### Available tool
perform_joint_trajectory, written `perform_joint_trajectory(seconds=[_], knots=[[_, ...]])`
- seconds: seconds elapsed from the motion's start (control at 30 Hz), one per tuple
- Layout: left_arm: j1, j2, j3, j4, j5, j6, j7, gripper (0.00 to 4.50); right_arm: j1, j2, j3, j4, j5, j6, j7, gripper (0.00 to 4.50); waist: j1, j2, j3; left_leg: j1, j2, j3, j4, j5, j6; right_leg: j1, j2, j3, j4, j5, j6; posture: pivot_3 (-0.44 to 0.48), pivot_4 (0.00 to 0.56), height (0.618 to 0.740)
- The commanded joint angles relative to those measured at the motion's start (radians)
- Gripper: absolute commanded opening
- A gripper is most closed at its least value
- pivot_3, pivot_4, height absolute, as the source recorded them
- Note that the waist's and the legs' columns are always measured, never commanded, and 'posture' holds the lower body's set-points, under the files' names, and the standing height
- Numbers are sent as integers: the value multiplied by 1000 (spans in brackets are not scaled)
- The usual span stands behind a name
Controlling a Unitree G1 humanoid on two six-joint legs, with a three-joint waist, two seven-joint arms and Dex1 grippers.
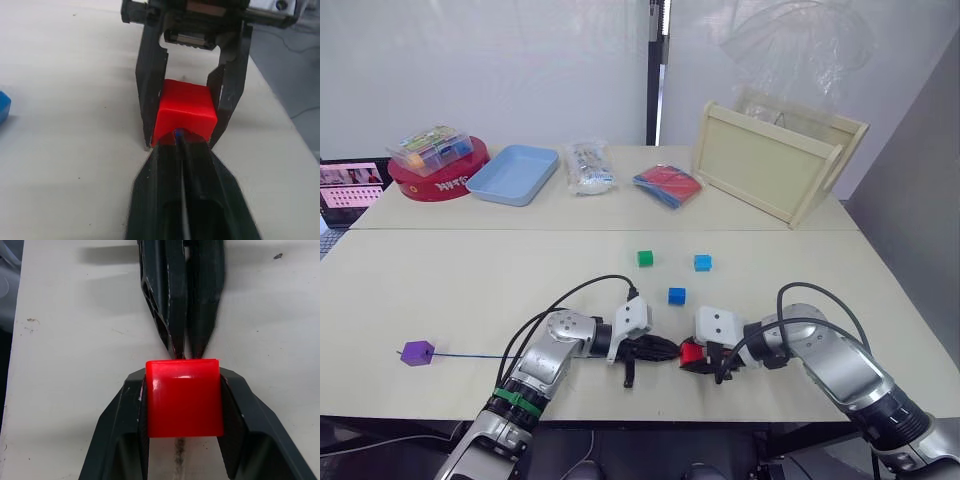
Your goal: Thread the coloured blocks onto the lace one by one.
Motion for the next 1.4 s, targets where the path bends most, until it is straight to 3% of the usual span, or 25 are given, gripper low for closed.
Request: perform_joint_trajectory(seconds=[0.03,0.1,0.17,0.3,0.4,0.67,0.9,0.93,1.17,1.23,1.27,1.3,1.4], knots=[[-2,27,28,-63,-40,23,-16,1792,0,9,17,16,-27,-12,-13,1192,-1,0,0,0,0,0,0,0,0,0,0,0,0,0,0,0,150,740],[2,50,29,-79,-49,27,-34,2426,-5,14,12,21,-32,-13,-22,1192,-2,0,0,0,0,0,0,0,0,0,0,0,0,0,0,0,150,740],[13,85,17,-96,-46,15,-64,3136,-11,18,-14,-2,-2,15,-16,2251,-2,0,0,0,0,0,0,0,0,0,0,0,0,0,0,0,150,740],[26,80,-2,-83,-27,-78,-75,4442,-5,-27,-63,-77,24,76,-5,3555,6,1,0,-1,0,0,0,0,0,-1,0,0,0,0,0,0,150,740],[6,42,-16,-20,16,-188,-47,4500,19,-69,-104,-133,56,121,-1,4486,22,0,1,-4,-1,0,0,0,0,-1,-2,-1,-2,0,0,0,150,740],[-68,-79,-68,147,71,-296,-34,4500,221,-220,-314,-360,166,307,-40,4486,34,0,1,-6,-4,0,1,0,0,-2,-4,-1,-3,0,1,0,150,740],[-120,-138,-82,245,98,-361,-45,4500,303,-217,-368,-390,172,321,-141,4486,25,-1,1,-5,-4,0,1,0,0,-1,-4,-1,-2,0,1,0,150,740],[-127,-141,-89,259,104,-368,-51,3954,306,-210,-363,-384,163,313,-160,4500,25,-1,1,-4,-4,0,1,0,0,-1,-4,-1,-2,0,1,0,150,740],[-137,-116,-91,259,106,-370,-92,1716,288,-158,-292,-333,135,272,-230,4500,26,-1,1,-5,-4,0,1,0,0,-1,-4,-1,-2,0,1,0,150,740],[-136,-115,-88,258,105,-371,-93,1206,286,-149,-270,-304,127,257,-237,4500,26,-1,1,-5,-4,0,1,0,0,-1,-4,-1,-2,0,1,0,150,740],[-136,-115,-87,258,105,-370,-92,1208,284,-140,-260,-289,125,255,-242,4500,26,-1,1,-5,-4,0,1,0,0,-1,-4,-1,-2,0,1,0,150,740],[-134,-115,-85,255,104,-364,-91,1208,281,-124,-252,-275,132,262,-248,3978,26,-1,1,-5,-4,0,1,0,0,-1,-4,-1,-2,0,1,0,150,740],[-126,-109,-84,239,104,-353,-86,1208,281,-100,-224,-247,133,251,-246,2976,21,-1,1,-4,-4,0,1,0,0,-1,-4,-1,-2,0,1,0,150,740]])
